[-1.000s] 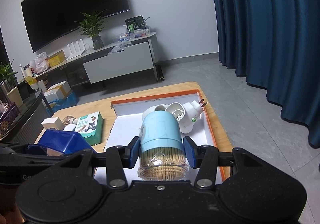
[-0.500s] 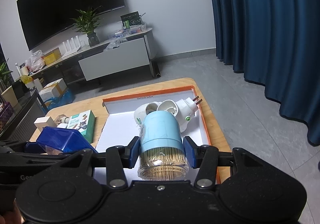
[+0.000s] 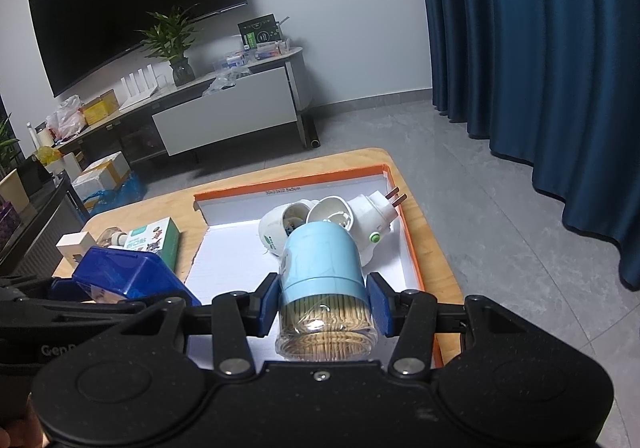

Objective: Organize rigid objects
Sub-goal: 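Carry the blue box and toothpick jar over the orange-rimmed white box, then lower both held items into the white box and open both grippers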

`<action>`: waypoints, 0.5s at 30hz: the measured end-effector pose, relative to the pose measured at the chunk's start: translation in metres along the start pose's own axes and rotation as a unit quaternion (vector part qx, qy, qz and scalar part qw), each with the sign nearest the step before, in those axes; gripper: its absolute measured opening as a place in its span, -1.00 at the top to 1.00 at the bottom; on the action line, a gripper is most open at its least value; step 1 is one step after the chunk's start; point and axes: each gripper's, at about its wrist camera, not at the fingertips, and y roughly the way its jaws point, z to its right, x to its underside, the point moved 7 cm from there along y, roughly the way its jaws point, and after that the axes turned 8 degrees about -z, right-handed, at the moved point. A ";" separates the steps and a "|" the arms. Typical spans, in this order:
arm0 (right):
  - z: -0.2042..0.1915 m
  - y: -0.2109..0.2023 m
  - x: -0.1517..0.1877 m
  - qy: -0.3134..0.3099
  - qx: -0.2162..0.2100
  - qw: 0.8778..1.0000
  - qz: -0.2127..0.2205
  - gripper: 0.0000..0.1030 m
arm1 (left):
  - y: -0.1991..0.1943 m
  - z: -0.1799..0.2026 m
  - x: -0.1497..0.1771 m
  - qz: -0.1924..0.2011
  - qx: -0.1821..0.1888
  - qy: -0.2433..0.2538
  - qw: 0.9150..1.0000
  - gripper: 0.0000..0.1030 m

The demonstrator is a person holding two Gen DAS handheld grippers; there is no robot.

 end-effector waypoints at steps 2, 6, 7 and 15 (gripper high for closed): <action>0.001 0.003 0.000 0.002 0.001 1.000 -0.001 -0.13 | 0.002 0.000 -0.001 0.000 0.000 0.001 1.000 -0.79; 0.003 0.010 -0.003 0.003 -0.001 1.000 -0.006 -0.12 | 0.011 0.000 -0.005 -0.002 0.001 -0.001 1.000 -0.79; 0.003 0.011 -0.004 0.003 -0.001 1.000 -0.006 -0.13 | 0.013 0.000 -0.007 -0.001 0.001 -0.001 1.000 -0.79; 0.011 0.015 -0.009 0.019 0.001 1.000 0.010 -0.16 | 0.025 0.002 -0.019 0.006 0.013 0.000 1.000 -0.79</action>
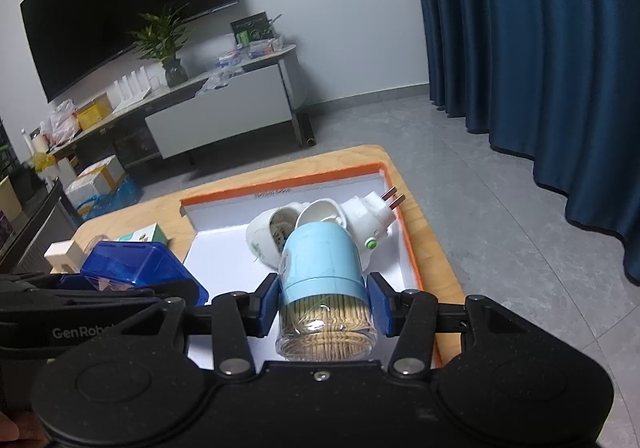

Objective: Organize rigid objects
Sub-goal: 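Lower both held items into the white box and open both grippers, then withdraw both grippers from the box toward the white charger on the table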

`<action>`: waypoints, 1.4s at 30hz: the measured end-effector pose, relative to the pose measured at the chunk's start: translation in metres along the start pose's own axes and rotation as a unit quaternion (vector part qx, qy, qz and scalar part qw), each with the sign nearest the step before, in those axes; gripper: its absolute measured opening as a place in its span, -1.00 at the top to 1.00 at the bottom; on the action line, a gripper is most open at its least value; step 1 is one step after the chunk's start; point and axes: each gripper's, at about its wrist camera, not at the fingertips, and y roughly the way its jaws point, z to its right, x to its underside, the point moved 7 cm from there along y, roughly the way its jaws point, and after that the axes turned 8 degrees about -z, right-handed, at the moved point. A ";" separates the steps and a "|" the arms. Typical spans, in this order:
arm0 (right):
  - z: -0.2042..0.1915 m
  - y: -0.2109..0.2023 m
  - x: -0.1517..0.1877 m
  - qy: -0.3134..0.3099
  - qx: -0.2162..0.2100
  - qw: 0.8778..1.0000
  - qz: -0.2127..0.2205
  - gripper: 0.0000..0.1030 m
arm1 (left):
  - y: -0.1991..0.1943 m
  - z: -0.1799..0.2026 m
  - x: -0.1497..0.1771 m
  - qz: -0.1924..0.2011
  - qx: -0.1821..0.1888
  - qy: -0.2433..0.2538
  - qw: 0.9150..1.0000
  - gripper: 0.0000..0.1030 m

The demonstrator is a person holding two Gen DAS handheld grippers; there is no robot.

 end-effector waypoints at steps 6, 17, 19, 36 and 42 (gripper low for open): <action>0.008 -0.010 -0.004 0.017 -0.005 1.000 0.024 -0.18 | 0.008 0.006 -0.004 -0.011 0.028 -0.001 1.000 -0.80; 0.000 -0.041 -0.007 0.009 -0.003 0.999 0.048 -0.19 | -0.018 -0.003 0.001 0.003 0.036 -0.012 0.999 -1.00; -0.004 -0.047 -0.005 0.007 -0.004 0.999 0.050 -0.25 | -0.027 -0.007 0.003 0.004 0.031 -0.017 0.999 -1.00; -0.071 -0.065 0.012 -0.053 -0.047 0.997 0.032 -0.50 | -0.078 -0.062 0.027 0.012 -0.038 -0.050 0.998 -1.00; -0.097 -0.060 0.017 -0.072 -0.062 0.995 0.022 -0.50 | -0.087 -0.081 0.036 0.016 -0.049 -0.065 0.997 -1.00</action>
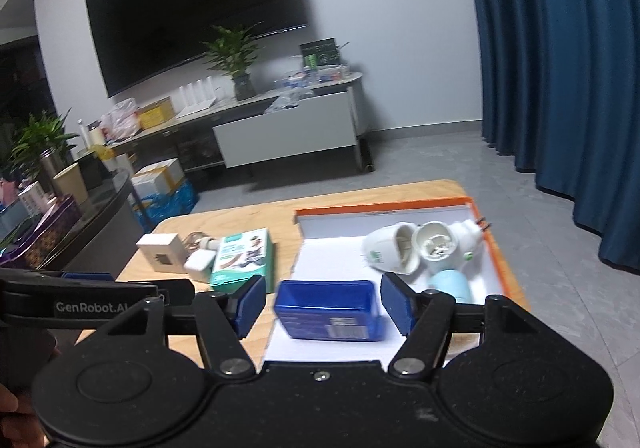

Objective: Organize rigid objects
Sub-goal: 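Withdraw both grippers from the box toward the white charger on the table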

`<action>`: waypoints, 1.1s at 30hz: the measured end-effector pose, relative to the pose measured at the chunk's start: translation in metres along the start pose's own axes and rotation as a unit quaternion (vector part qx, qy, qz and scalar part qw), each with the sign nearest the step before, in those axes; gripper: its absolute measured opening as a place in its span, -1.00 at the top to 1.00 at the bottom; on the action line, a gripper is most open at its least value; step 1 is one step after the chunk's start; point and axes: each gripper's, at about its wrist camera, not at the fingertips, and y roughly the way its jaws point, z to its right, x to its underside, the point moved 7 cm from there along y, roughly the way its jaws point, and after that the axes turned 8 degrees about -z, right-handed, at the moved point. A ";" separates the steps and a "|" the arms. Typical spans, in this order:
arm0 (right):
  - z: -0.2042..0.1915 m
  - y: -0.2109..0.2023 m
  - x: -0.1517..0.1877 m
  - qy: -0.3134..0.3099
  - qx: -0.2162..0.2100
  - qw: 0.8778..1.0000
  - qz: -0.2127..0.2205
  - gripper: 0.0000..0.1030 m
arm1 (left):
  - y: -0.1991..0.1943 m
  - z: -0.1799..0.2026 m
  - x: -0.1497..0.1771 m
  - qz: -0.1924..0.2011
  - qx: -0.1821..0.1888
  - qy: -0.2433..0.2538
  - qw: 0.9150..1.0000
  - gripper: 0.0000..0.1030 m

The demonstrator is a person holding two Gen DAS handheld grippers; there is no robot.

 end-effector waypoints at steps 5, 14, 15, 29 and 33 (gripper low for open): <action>-0.018 0.008 0.004 -0.013 -0.014 1.000 -0.011 -0.50 | -0.003 -0.022 0.008 -0.001 -0.007 -0.016 1.000 -1.00; -0.047 0.022 0.012 -0.037 -0.034 0.998 -0.029 -0.50 | -0.005 -0.058 0.021 0.000 -0.021 -0.045 0.999 -1.00; -0.049 0.023 0.013 -0.039 -0.036 0.998 -0.030 -0.50 | -0.005 -0.063 0.023 -0.001 -0.021 -0.050 0.999 -1.00; -0.047 0.033 0.024 -0.036 -0.047 0.997 -0.049 -0.50 | 0.019 -0.119 0.055 -0.023 -0.049 -0.067 0.996 -1.00; -0.047 0.038 0.026 -0.035 -0.048 0.997 -0.054 -0.50 | 0.034 -0.120 0.061 -0.034 -0.057 -0.061 0.996 -1.00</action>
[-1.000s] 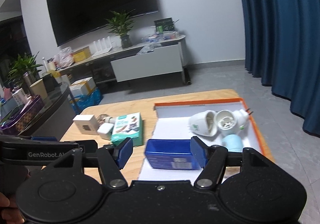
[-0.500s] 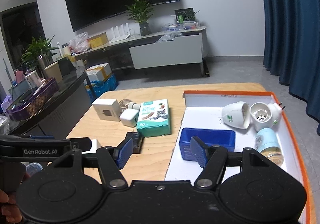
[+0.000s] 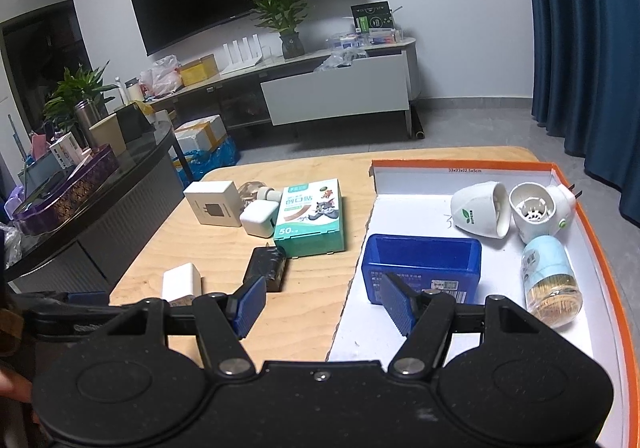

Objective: Organize rigid objects
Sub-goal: 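Withdraw both grippers from the box toward the white charger on the table, then grasp the white charger with the left gripper while right grasps the green bandage box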

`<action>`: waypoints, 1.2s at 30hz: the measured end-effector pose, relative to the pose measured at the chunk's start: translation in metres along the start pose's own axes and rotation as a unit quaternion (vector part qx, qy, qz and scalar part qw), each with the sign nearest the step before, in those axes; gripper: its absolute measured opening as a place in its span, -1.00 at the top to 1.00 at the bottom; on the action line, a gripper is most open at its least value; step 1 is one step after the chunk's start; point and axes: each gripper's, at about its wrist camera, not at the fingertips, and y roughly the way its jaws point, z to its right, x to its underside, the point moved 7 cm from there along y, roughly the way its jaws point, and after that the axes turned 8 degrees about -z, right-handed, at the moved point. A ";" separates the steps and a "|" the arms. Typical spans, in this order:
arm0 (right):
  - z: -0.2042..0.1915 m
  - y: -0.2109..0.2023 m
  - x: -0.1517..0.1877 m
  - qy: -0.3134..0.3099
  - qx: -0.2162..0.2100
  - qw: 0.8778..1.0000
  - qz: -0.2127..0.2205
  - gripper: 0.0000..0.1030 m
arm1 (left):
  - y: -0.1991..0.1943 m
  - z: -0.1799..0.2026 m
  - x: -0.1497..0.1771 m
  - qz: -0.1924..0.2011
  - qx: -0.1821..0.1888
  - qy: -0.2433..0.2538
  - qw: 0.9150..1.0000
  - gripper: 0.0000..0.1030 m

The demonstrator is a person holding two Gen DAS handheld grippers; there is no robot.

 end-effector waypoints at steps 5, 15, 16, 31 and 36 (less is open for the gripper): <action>-0.002 0.006 0.001 -0.003 -0.002 1.000 -0.006 -0.50 | 0.015 0.005 -0.003 0.003 0.002 -0.003 1.000 -1.00; -0.004 0.020 0.000 -0.009 0.001 1.000 -0.018 -0.50 | 0.032 0.009 -0.011 0.021 -0.005 0.018 1.000 -0.26; -0.005 0.022 -0.001 -0.010 0.002 1.000 -0.020 -0.50 | 0.030 0.010 -0.011 0.027 0.000 0.025 0.999 -0.09; -0.022 0.074 -0.042 -0.029 0.008 0.999 -0.036 -0.66 | 0.034 0.000 -0.020 0.037 0.008 0.030 0.999 0.13; -0.024 0.109 -0.058 -0.034 0.015 0.997 -0.063 -0.75 | 0.038 0.000 -0.025 0.049 0.012 0.037 0.998 0.19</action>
